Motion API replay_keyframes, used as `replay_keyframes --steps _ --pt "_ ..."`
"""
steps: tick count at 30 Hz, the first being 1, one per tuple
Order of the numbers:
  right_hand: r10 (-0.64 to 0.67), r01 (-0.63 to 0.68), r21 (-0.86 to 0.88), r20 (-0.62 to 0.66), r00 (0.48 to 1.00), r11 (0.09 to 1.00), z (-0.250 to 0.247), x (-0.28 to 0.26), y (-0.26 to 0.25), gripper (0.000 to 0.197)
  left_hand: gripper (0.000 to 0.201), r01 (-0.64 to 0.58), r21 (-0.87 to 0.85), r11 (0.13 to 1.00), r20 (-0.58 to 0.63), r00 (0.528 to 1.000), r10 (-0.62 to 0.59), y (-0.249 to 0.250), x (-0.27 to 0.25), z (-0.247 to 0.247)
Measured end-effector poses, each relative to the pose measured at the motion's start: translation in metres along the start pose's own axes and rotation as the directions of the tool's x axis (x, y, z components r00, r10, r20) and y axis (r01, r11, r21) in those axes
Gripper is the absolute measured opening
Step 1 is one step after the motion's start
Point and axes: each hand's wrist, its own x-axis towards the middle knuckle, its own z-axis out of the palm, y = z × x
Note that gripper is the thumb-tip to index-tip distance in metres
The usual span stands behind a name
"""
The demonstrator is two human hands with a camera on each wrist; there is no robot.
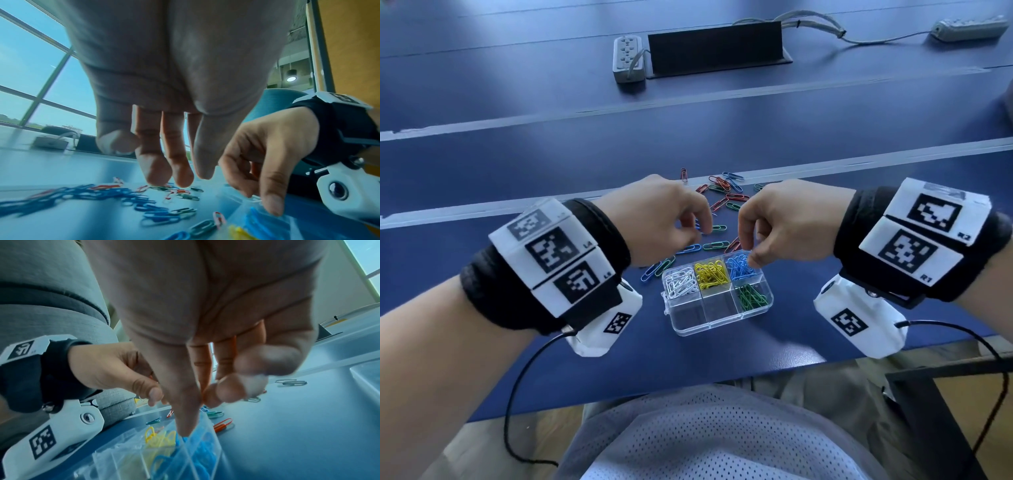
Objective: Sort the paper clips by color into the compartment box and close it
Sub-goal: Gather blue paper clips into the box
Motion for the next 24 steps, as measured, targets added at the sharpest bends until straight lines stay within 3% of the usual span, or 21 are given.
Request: replay_keyframes --steps 4,7,14,20,24 --pt "-0.036 0.038 0.034 -0.057 0.998 0.999 -0.002 0.006 -0.001 0.005 0.01 0.084 0.025 0.996 -0.013 0.996 -0.083 -0.017 -0.006 0.0" --pt "-0.064 0.061 -0.04 -0.096 0.993 0.997 -0.004 0.017 -0.001 0.016 0.009 0.138 0.078 0.987 -0.016 0.99 -0.137 -0.026 -0.009 0.002" --pt "-0.153 0.152 -0.212 0.01 0.988 0.966 0.001 0.034 -0.006 0.012 0.016 0.226 0.159 0.961 0.024 0.972 -0.233 -0.04 -0.016 0.003" --pt "-0.146 0.158 -0.25 0.066 0.987 0.955 0.001 0.037 -0.002 0.004 0.014 0.214 0.176 0.961 0.016 0.975 -0.22 -0.04 -0.015 0.008" --pt "-0.127 0.115 -0.171 -0.06 0.99 0.978 -0.007 0.047 0.003 0.016 0.014 0.213 0.171 0.962 0.026 0.975 -0.221 -0.037 -0.015 0.01"
